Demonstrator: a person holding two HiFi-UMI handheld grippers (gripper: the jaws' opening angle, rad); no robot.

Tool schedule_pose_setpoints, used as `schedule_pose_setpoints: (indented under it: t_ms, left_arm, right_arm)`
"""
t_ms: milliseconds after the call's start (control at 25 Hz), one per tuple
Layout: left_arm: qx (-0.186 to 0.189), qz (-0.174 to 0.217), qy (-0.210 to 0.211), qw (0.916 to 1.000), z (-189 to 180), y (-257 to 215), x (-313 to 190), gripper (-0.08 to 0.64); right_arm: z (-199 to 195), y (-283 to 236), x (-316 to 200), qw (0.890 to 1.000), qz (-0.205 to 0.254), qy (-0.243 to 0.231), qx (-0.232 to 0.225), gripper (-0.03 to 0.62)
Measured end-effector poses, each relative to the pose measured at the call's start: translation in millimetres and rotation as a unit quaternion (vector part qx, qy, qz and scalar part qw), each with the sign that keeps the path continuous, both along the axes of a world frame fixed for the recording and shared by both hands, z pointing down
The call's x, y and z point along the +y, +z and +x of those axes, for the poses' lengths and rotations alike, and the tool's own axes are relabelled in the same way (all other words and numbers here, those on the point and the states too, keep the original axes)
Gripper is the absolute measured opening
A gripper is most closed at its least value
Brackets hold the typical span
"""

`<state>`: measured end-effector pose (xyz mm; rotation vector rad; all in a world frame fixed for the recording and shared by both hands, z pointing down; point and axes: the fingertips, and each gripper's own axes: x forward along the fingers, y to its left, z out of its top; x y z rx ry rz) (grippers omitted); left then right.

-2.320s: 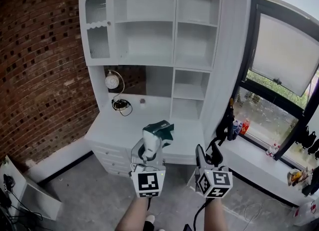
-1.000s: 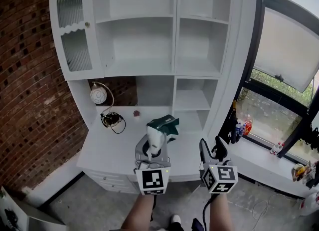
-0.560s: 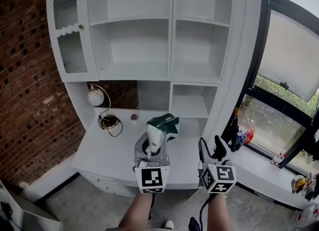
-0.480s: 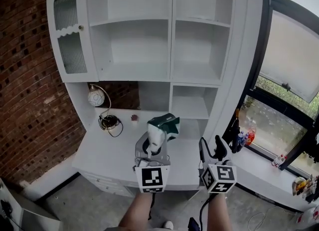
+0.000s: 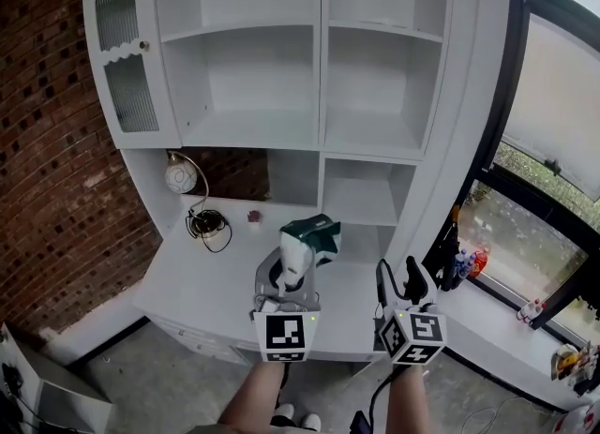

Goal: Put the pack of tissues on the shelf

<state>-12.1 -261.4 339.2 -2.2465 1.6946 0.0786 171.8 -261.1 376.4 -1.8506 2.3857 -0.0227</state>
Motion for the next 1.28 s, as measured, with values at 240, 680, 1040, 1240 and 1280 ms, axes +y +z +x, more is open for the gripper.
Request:
schedule_pose_setpoints:
  t_ms: [240,680,1040,1240,1280]
  left_arm:
    - [-0.010,-0.005,0.004,0.9999,-10,3,-30,0.104]
    - [-0.006,0.004,0.057,0.9983,-22,-2,-102,0.104]
    - [0.009,0.001,0.085,0.9963,-22,2,-133,0.104]
    - [0.015,-0.006,0.083,0.9965,-14,5,-147,0.104]
    - [0.017,-0.007,0.081,0.9966,-11,5,-150,0.104]
  right_arm:
    - [-5,10,-24,1.000,-0.009,0.013,-0.015,0.244]
    - [-20,3,-81,0.998,0.002,0.061,-0.010,0.244]
    - [-33,0,-105,0.997,0.001,0.072,0.008,0.244]
    - [-26,4,-119,0.998,-0.008,0.066,0.012,0.244]
    - [-23,5,-122,0.998,-0.009,0.063,0.011,0.244]
